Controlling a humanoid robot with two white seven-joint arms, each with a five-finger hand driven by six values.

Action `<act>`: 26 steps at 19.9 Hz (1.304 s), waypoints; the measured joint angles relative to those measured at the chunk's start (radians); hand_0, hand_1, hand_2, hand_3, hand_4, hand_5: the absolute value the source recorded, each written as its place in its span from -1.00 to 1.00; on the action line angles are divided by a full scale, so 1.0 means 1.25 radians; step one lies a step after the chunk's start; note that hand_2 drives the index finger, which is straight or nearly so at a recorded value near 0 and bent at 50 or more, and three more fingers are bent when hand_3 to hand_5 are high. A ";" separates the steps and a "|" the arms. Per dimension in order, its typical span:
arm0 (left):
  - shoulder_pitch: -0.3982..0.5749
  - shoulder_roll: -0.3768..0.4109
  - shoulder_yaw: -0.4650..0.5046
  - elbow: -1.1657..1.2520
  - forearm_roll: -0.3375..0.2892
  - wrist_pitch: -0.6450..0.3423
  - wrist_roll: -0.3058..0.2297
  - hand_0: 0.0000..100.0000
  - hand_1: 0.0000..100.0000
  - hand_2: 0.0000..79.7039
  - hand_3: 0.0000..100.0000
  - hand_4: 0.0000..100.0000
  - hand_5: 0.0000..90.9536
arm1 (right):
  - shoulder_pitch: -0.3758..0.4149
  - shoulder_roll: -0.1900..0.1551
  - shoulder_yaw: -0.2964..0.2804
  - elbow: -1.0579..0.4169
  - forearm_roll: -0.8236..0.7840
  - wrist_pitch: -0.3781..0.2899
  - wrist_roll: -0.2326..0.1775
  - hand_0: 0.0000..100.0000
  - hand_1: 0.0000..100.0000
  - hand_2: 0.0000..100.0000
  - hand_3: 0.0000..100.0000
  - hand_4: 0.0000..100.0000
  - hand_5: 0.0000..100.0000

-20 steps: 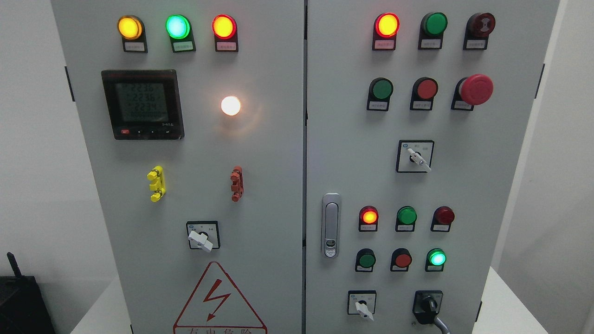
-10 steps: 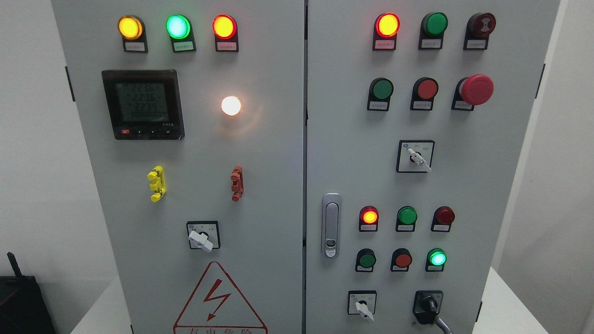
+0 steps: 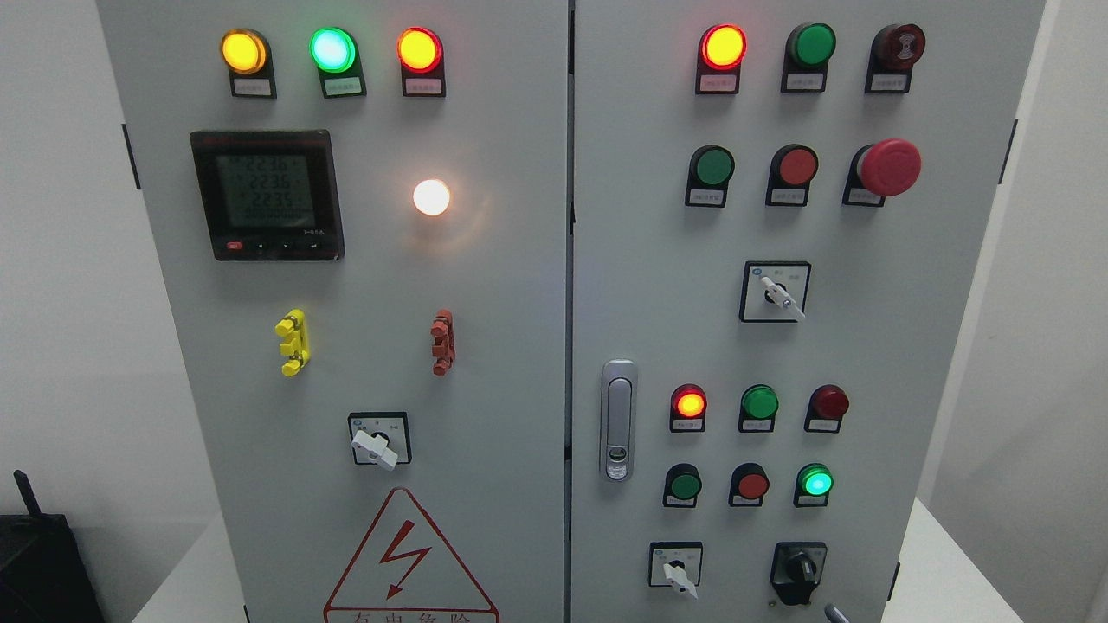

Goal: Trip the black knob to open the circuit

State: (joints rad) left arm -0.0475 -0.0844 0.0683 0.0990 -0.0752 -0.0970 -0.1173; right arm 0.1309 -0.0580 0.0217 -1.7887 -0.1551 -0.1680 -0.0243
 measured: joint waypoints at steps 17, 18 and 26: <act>0.000 0.000 0.000 0.000 0.000 0.000 0.000 -0.76 -0.22 -1.00 -1.00 -1.00 -1.00 | 0.121 0.006 -0.014 -0.098 -0.001 -0.029 0.040 -1.00 -1.00 -1.00 -1.00 -1.00 -1.00; 0.000 0.000 0.000 0.000 0.000 0.000 0.000 -0.76 -0.22 -1.00 -1.00 -1.00 -1.00 | 0.123 0.006 -0.014 -0.101 -0.001 -0.029 0.040 -1.00 -1.00 -1.00 -1.00 -1.00 -1.00; 0.000 0.000 0.000 0.000 0.000 0.000 0.000 -0.76 -0.22 -1.00 -1.00 -1.00 -1.00 | 0.132 0.007 -0.016 -0.115 -0.001 -0.030 0.041 -1.00 -1.00 -1.00 -1.00 -1.00 -1.00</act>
State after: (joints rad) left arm -0.0475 -0.0844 0.0686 0.0990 -0.0751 -0.0969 -0.1173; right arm 0.2953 -0.0497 0.0021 -1.9322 -0.1562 -0.2049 0.0269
